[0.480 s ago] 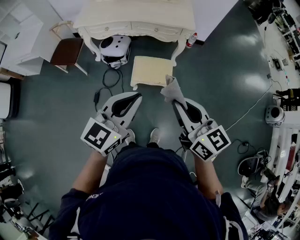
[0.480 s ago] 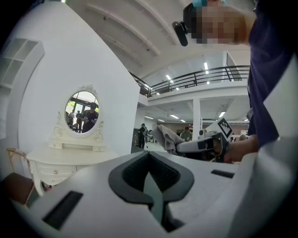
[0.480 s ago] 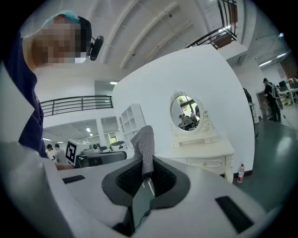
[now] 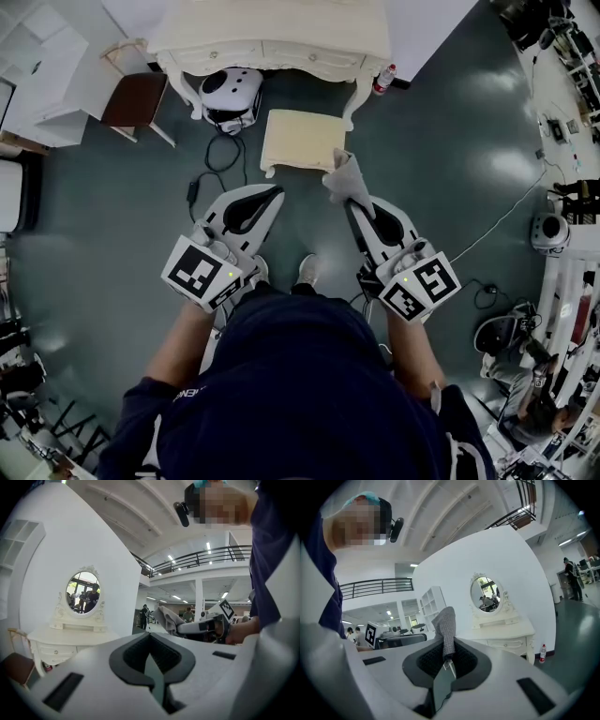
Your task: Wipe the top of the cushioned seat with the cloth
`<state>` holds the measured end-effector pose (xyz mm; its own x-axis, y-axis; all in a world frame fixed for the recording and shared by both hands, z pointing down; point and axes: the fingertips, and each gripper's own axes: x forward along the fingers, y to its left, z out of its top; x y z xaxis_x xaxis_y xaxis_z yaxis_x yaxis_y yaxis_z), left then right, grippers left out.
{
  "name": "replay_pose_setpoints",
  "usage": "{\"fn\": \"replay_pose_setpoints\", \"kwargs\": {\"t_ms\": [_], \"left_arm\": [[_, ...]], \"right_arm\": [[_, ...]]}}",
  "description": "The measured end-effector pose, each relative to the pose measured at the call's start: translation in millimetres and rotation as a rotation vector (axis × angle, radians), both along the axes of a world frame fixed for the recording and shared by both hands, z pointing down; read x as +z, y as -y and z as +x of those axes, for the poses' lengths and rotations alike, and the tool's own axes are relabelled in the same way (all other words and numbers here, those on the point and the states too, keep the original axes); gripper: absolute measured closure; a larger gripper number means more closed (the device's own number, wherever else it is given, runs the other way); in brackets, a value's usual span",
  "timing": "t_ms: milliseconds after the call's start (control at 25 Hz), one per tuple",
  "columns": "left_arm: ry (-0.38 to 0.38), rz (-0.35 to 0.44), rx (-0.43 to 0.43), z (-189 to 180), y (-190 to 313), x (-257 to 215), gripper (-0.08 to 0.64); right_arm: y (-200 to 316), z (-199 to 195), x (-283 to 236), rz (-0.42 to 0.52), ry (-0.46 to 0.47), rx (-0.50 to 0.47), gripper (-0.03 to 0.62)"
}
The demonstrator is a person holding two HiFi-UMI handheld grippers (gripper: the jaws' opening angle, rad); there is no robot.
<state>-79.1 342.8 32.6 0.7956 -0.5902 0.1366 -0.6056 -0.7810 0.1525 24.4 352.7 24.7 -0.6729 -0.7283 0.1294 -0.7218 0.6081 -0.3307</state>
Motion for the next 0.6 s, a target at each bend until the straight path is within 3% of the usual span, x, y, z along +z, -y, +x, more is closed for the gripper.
{"fn": "replay_pose_setpoints", "kwargs": {"t_ms": [360,600], "left_arm": [[0.011,0.001,-0.034,15,-7,11,0.552],[0.024,0.008,-0.052,59,-22,0,0.552]], "right_arm": [[-1,21,11,0.008,0.008,-0.024,0.551],[-14,68,3,0.009,0.017,-0.036,0.551]]}}
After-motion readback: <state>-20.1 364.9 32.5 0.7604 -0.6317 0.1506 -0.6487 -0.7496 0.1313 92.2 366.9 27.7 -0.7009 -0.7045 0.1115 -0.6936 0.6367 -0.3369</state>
